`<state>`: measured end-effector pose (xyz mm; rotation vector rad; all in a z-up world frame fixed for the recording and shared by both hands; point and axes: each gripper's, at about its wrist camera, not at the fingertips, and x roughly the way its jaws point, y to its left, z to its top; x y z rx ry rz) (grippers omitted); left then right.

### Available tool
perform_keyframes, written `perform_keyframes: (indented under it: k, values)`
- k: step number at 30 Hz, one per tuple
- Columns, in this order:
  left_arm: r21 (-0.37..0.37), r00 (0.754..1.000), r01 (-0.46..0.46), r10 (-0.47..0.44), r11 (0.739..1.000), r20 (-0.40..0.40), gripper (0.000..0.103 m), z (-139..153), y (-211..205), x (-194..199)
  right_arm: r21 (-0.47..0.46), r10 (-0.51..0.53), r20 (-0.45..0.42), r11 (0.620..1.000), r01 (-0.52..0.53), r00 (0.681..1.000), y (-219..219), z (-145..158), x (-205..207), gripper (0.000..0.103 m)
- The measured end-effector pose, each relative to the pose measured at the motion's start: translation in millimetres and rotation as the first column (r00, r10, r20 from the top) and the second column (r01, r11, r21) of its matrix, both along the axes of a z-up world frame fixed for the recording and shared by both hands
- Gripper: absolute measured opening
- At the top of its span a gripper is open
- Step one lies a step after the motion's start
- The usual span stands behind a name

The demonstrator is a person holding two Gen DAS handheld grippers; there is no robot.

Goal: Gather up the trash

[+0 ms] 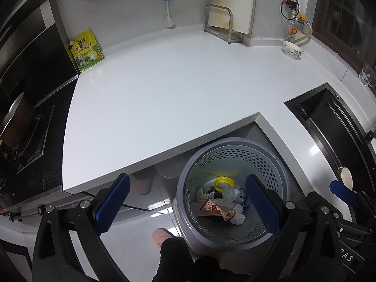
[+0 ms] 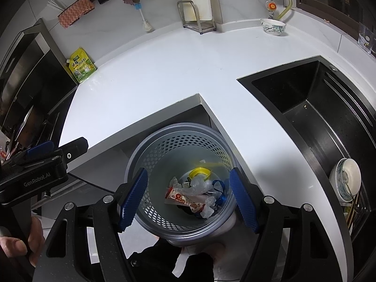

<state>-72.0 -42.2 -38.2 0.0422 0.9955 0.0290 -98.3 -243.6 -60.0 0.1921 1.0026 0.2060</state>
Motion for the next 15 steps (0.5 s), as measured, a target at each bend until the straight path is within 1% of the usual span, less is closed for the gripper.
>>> perform_keyframes:
  k: [15]
  values:
    - [0.016, 1.0, 0.006, -0.006, 1.0, 0.008, 0.097, 2.3, -3.6, 1.3, -0.007, 0.0, 0.02, 1.0, 0.0, 1.0, -2.5, 3.7, 2.4, 0.069]
